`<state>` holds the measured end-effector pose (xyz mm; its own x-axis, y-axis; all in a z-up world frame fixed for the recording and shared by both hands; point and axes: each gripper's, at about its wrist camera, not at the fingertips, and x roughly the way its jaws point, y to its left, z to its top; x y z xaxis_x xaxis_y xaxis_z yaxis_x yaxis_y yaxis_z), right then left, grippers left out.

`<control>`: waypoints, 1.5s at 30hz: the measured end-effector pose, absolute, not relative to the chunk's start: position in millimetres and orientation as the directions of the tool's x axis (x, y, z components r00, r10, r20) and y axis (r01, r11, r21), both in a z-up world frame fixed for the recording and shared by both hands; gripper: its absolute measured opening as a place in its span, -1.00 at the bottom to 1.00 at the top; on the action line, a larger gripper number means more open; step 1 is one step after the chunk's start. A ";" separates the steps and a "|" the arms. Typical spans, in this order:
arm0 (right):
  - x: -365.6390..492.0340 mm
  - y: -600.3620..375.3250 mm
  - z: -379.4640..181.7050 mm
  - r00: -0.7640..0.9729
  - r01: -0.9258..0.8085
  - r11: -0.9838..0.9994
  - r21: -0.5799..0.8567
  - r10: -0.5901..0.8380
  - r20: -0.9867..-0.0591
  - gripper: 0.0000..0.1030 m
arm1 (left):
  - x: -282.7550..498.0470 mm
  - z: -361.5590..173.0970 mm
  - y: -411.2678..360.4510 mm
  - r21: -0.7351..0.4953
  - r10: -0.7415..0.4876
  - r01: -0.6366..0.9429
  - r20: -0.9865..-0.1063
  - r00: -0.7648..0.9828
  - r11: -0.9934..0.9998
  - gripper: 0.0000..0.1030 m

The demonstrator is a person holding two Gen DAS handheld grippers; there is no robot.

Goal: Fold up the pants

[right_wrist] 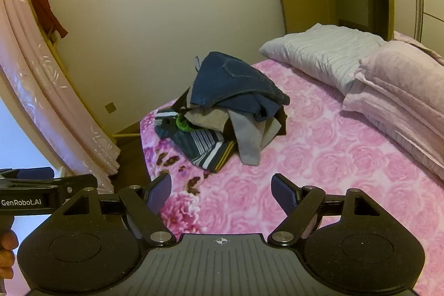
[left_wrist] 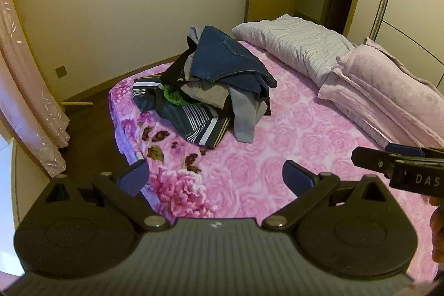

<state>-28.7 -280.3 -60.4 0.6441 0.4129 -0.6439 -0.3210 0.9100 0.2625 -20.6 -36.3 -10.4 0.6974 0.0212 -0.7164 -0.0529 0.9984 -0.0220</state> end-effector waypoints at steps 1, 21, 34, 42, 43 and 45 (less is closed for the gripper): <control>-27.9 -280.5 -60.8 0.643 -0.321 0.910 0.264 0.414 -0.644 0.48 | -20.2 -10.5 -37.2 -0.021 0.022 -0.054 -0.717 0.696 0.998 0.96; 11.2 -275.7 -72.0 0.635 -0.286 0.915 0.283 0.403 -0.660 0.48 | 27.6 -18.3 -31.5 -0.018 -0.004 -0.015 -0.743 0.669 1.000 0.96; 102.4 -253.0 -109.7 0.601 -0.146 0.924 0.354 0.367 -0.710 0.48 | 142.9 -57.3 1.5 -0.043 -0.088 0.090 -0.798 0.597 0.995 0.97; 194.1 -237.5 -141.0 0.563 0.023 0.882 0.472 0.379 -0.735 0.47 | 251.7 -81.6 26.0 -0.007 -0.101 0.164 -0.813 0.573 0.986 0.89; 205.6 -236.8 -143.8 0.571 0.039 0.871 0.489 0.382 -0.726 0.47 | 267.1 -83.4 28.7 0.001 -0.103 0.179 -0.813 0.573 0.984 0.89; 226.8 -236.4 -149.0 0.589 0.086 0.850 0.519 0.377 -0.715 0.47 | 296.4 -86.1 31.6 0.017 -0.103 0.198 -0.809 0.579 0.980 0.88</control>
<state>226.8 -236.4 -149.0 0.5890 0.3770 -0.7148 0.0858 0.8503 0.5192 296.4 31.6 -86.1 0.5789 -0.1033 -0.8088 0.1985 0.9800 0.0168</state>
